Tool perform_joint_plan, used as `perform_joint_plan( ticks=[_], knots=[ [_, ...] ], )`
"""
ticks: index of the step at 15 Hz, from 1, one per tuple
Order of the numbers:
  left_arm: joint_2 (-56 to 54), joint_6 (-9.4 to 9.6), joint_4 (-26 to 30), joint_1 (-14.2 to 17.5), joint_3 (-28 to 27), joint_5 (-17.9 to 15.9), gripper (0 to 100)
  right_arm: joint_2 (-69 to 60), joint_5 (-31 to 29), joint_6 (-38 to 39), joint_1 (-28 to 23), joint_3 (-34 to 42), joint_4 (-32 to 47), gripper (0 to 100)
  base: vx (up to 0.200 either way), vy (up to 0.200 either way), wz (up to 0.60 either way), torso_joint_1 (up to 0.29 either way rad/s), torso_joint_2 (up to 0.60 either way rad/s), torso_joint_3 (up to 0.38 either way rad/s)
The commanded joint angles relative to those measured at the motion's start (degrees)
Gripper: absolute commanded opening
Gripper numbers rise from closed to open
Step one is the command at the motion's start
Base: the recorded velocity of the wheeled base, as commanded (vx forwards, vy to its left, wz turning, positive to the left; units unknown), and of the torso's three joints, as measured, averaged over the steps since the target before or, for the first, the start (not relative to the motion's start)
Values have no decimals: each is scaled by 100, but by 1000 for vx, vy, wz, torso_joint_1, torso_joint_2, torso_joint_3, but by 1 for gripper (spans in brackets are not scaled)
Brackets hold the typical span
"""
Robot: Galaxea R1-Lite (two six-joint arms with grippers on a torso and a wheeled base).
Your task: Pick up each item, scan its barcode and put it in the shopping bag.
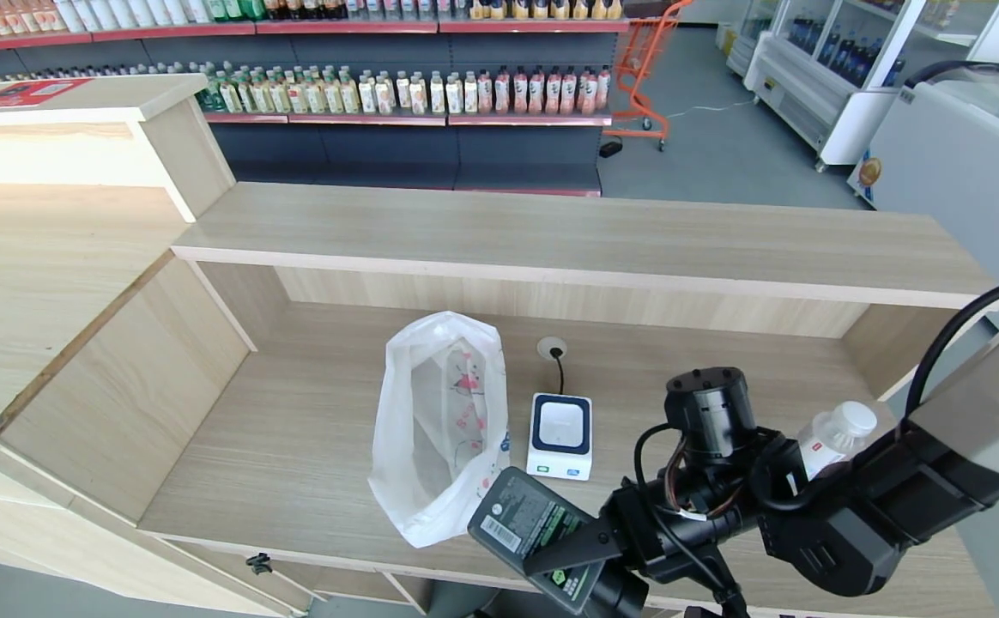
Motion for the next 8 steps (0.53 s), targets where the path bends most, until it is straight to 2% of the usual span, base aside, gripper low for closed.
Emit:
perform_joint_plan(
  ticks=[1,8],
  knots=[
    [-2,-1,0,0,0,0,100,46,0,-4,-1,-79,-3,0,0,0,0,0,0,0],
    [-2,-1,0,0,0,0,100,2,0,-4,8,-70,-3,0,0,0,0,0,0,0]
  ],
)
